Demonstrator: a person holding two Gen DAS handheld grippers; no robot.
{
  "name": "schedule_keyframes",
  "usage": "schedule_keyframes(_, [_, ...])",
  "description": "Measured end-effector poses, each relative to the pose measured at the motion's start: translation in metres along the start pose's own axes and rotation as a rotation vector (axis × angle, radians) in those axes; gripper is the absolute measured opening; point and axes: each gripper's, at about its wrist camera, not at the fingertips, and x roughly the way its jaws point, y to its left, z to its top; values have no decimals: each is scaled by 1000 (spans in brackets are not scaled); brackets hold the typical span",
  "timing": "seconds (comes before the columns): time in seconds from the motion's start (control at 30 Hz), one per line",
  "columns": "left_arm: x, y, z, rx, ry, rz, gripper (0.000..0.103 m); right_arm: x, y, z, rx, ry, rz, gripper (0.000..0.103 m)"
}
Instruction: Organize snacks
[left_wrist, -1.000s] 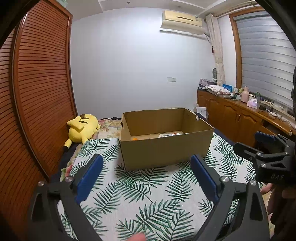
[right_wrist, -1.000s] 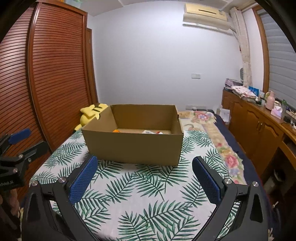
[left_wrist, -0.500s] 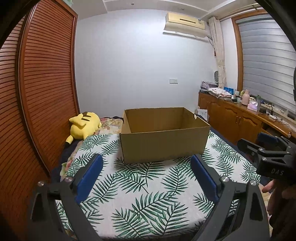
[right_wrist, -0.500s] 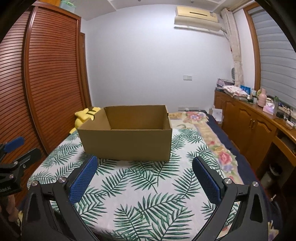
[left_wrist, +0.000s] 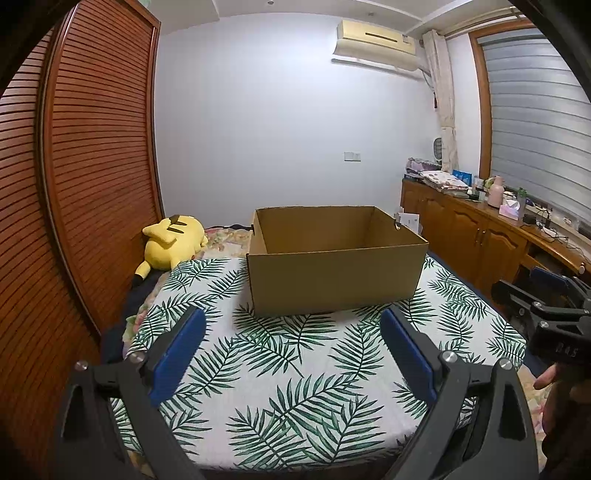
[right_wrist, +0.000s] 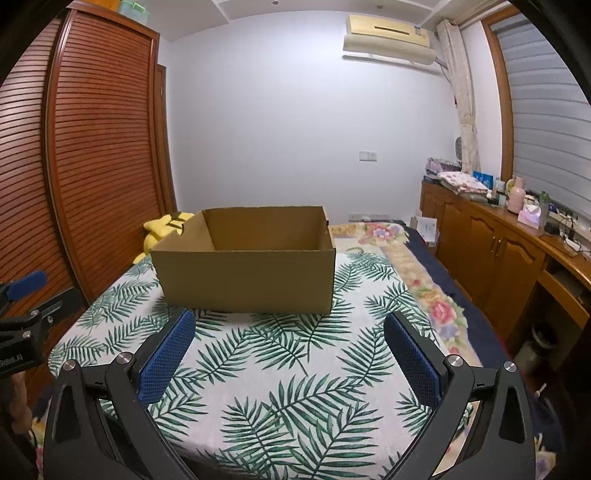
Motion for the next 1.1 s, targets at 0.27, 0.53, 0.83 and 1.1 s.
schedule_keyframes(0.27, [0, 0, -1, 1, 1, 3, 96, 0, -1, -1, 1, -2, -2, 103])
schedule_keyframes(0.53, [-1, 2, -3, 0, 0, 8, 97, -1, -1, -1, 6, -2, 2, 103])
schedule_keyframes(0.83, [-1, 3, -3, -3, 1, 5, 97, -1, 0, 2, 7, -5, 1, 103])
schedule_keyframes(1.1, [-2, 1, -3, 5, 0, 4, 97, -1, 1, 2, 6, -6, 1, 103])
